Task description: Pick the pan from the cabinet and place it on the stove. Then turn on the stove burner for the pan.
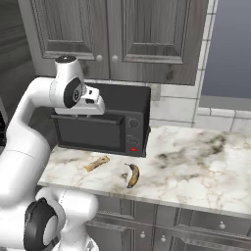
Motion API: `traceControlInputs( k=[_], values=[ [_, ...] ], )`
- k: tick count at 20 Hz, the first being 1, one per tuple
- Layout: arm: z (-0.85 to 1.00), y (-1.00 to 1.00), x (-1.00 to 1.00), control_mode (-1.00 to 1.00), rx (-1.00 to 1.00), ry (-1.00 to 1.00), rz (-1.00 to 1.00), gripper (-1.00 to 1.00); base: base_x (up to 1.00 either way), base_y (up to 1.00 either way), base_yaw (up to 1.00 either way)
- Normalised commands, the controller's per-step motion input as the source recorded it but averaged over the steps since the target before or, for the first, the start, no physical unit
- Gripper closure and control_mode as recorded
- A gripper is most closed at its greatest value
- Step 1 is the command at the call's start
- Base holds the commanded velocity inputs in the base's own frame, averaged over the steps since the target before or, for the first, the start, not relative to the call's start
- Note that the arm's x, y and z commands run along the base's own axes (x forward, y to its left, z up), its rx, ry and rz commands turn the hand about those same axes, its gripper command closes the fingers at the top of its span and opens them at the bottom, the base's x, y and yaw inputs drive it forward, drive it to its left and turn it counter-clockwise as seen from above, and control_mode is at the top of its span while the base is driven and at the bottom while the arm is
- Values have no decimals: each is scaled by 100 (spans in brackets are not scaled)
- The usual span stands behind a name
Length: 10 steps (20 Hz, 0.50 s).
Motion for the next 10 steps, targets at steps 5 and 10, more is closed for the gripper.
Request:
traceControlInputs(
  k=[5, 10],
  values=[
    [0, -9, -27, -100, 1, -16, 0, -100, 0, 0, 0],
    [0, -19, -48, -100, 0, -32, 0, -100, 0, 0, 0]
  ],
)
